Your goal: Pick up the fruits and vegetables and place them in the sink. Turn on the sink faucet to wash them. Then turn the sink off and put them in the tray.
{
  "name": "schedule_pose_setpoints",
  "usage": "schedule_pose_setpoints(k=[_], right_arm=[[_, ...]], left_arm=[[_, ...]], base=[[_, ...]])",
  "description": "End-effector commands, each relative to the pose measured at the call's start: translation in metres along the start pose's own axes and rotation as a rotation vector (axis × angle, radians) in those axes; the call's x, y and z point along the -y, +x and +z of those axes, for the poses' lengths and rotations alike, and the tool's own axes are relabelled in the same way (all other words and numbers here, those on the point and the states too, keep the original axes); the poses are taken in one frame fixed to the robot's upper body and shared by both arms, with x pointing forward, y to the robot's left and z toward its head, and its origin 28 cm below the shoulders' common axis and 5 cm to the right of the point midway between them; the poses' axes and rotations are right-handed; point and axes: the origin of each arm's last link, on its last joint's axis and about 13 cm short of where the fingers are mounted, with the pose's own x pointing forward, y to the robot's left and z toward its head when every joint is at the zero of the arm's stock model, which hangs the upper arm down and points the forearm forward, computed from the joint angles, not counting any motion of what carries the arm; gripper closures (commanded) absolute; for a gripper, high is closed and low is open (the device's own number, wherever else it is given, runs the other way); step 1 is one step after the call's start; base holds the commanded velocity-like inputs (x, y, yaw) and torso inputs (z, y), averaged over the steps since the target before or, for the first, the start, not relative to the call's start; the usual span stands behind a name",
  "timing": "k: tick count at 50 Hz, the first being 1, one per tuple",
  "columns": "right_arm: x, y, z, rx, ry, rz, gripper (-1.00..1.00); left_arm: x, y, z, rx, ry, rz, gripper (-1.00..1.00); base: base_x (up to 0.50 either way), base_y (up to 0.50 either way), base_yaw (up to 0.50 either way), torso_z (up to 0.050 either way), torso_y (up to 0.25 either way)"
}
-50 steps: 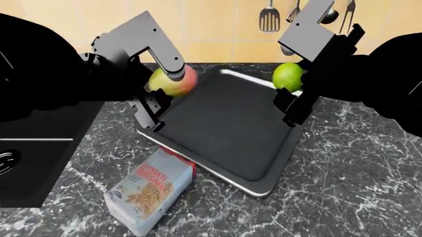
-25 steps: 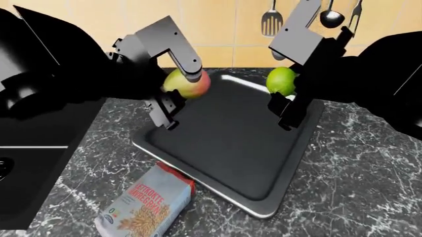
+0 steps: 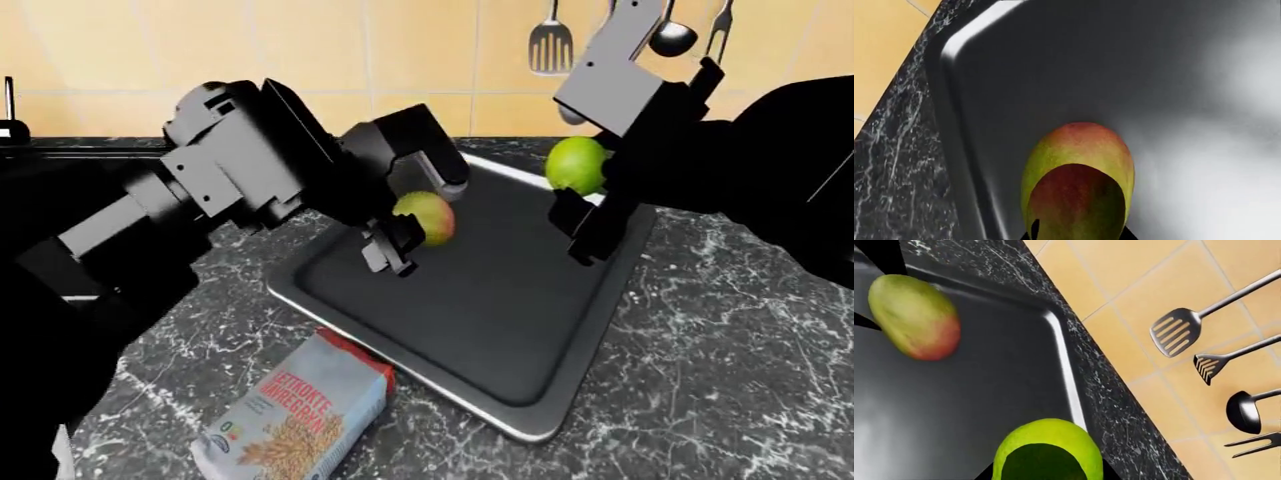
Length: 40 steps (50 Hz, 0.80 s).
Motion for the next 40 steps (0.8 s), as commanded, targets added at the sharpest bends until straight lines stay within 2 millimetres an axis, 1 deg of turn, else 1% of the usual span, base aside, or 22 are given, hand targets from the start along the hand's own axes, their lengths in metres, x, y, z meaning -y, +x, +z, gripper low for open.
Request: schedule_pose_setpoints(k=[1,20,26,27,35,40], right_arm=[[0.001,-0.001,-0.002,0.004,0.004,-0.019,1.00],[0.002,-0.001,-0.004,0.001,0.012,-0.020,1.00],[0.002,-0.001,-0.004,-0.001,0.016,-0.021,1.00],[0.002,-0.001,-0.004,-0.001,0.016,-0.021,1.00],[0.003,-0.004,-0.003,0.001,0.017,-0.024,1.00],[0.004,-0.005,-0.001,0.003,0.012,-0.025,1.00]], left_arm=[[-0.001,0.020,0.005,-0.053,0.019,-0.014,1.00],[0.000,0.030,0.002,-0.083,0.020,-0.036,1.00],[0.001,0.029,0.002,-0.086,0.027,-0.041,1.00],[0.001,0.028,0.003,-0.086,0.028,-0.040,-1.00],[0.002,0.016,0.005,-0.085,0.032,-0.031,-1.00],[0.002,0.002,0.007,-0.080,0.035,-0.017,-1.00]], base=[[0.00,0.00,0.00,0.000,0.000],[0.00,0.00,0.00,0.001,0.000],[0.00,0.00,0.00,0.000,0.000],[0.01,0.00,0.00,0.000,0.000],[0.00,0.00,0.00,0.000,0.000],[0.00,0.00,0.00,0.000,0.000]])
